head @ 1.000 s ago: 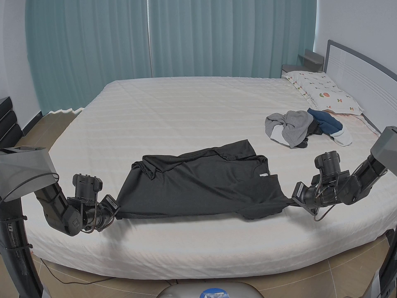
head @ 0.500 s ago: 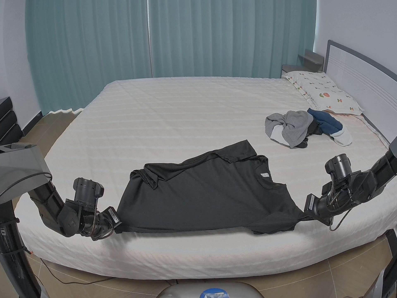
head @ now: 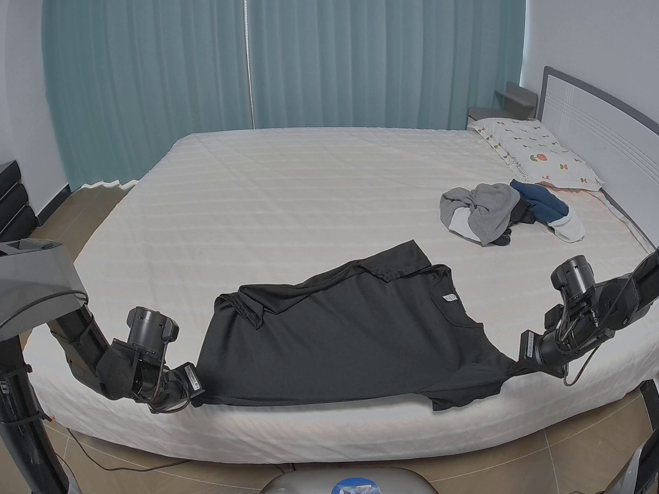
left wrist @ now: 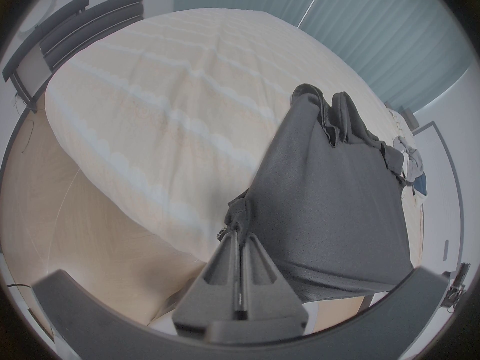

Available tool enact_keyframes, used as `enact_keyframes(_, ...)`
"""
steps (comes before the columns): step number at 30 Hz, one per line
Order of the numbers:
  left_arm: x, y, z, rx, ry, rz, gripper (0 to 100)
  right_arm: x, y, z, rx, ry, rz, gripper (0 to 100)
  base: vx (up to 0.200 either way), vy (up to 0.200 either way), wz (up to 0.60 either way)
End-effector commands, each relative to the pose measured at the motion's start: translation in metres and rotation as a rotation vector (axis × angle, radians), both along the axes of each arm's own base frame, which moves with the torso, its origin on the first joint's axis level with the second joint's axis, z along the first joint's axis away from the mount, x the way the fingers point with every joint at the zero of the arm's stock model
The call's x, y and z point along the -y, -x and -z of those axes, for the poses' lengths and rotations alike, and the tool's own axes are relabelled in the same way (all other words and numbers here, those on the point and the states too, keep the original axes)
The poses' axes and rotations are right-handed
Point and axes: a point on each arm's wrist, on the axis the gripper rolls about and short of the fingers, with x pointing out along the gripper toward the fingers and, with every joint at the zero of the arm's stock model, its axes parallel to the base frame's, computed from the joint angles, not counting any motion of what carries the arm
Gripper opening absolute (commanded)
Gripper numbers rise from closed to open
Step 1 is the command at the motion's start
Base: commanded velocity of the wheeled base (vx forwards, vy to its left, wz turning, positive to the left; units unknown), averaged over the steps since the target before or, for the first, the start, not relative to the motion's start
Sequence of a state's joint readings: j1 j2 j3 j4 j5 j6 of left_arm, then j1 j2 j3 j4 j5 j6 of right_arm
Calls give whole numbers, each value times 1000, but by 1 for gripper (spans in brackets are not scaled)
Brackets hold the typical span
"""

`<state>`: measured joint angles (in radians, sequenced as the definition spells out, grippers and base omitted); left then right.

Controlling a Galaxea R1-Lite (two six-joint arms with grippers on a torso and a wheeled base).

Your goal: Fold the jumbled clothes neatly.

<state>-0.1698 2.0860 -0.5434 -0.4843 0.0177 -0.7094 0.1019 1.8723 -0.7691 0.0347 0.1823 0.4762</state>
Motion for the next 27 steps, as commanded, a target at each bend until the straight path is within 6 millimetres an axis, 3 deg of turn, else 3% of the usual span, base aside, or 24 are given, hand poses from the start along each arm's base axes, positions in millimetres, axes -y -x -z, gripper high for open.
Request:
enact_keyframes(1,4,5,4,-24,-5,19,0,0,-2,7,-24,7,-5,0,0,0,0)
enact_keyframes(10,7,6,8,-36,-8,30,0,-1,-11,21,-45,10,-8,0,0,0,0)
enact_keyframes(11,7,6,8,-38,-9,30,100,-1,-14,26,-41,9,-6,100,0,0,0)
enact_keyframes(20,9,2,0,6,8,25,100,2,-27,30,9,-24,31,100,0,0,0)
enact_keyframes(27,11,-13,-16,93,60,-27,100,3,-40,39,92,-169,146,100,0,0,0)
